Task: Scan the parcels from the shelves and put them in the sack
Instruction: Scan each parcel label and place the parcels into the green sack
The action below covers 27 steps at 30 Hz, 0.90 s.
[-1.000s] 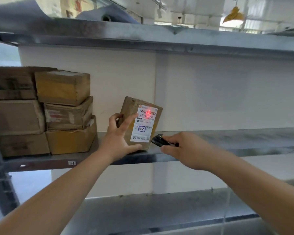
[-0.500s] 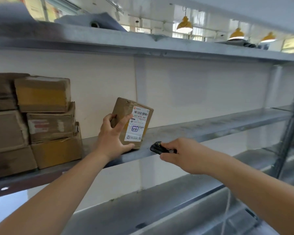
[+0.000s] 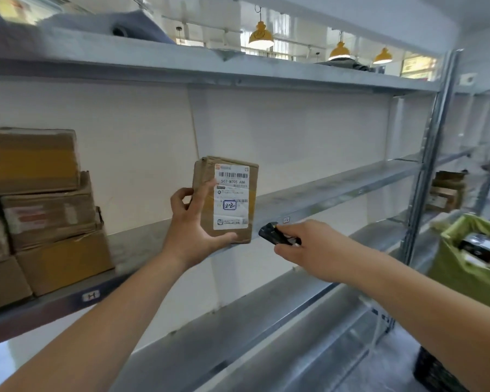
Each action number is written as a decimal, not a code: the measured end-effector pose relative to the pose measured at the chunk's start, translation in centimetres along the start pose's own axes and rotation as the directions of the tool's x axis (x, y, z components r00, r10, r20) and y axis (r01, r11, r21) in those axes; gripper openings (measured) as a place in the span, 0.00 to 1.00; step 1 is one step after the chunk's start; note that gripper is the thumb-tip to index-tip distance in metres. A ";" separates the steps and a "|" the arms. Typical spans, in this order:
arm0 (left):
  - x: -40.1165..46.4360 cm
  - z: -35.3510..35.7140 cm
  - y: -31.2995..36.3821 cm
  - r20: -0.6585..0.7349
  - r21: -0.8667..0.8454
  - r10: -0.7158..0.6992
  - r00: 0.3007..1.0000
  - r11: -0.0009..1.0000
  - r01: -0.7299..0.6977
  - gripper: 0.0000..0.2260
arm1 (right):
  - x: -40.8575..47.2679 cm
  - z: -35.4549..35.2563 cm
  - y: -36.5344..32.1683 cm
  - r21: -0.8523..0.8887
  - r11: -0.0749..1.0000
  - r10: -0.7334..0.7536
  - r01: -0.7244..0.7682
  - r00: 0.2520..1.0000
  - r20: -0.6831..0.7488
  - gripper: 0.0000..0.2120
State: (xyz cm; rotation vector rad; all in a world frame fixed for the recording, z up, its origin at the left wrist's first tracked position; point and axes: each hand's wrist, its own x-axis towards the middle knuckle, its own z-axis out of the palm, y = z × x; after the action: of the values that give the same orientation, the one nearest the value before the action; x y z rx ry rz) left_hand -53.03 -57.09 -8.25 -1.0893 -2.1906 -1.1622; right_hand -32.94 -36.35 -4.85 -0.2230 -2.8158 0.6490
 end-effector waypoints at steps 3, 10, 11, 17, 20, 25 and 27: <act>0.0 2.4 2.5 0.058 -0.109 -0.004 0.998 0.994 0.010 0.52 | -1.3 -0.3 2.5 0.029 0.996 0.089 -0.087 0.993 -0.074 0.09; -0.5 11.7 8.3 0.282 -0.388 0.051 0.958 0.919 0.065 0.52 | -7.0 -0.9 9.9 0.056 0.934 0.356 -0.352 0.923 -0.142 0.16; -0.7 13.4 9.0 0.309 -0.414 0.059 0.949 0.907 0.078 0.51 | -7.9 -0.9 11.1 0.058 0.926 0.378 -0.374 0.914 -0.150 0.16; -2.1 23.5 13.3 0.438 -0.528 0.092 0.894 0.832 0.172 0.51 | -13.1 -1.5 18.9 0.185 0.830 0.553 -0.526 0.819 -0.154 0.24; -3.2 28.7 15.8 0.505 -0.538 0.089 0.859 0.810 0.232 0.50 | -15.5 -1.8 23.5 0.231 0.771 0.630 -0.593 0.765 -0.137 0.25; -4.6 37.6 19.3 0.580 -0.538 0.100 0.808 0.792 0.289 0.53 | -18.7 -2.7 31.2 0.259 0.693 0.716 -0.673 0.685 -0.135 0.20; -4.9 40.9 20.8 0.604 -0.548 0.090 0.792 0.768 0.331 0.54 | -19.3 -3.5 34.1 0.207 0.679 0.733 -0.704 0.666 -0.137 0.23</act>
State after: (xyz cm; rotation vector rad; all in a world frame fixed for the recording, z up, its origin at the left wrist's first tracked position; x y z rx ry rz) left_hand -33.86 -18.18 -24.02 -1.8275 -2.4021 -1.9289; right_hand -10.32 -8.43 -20.94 -1.3523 -2.3833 0.8950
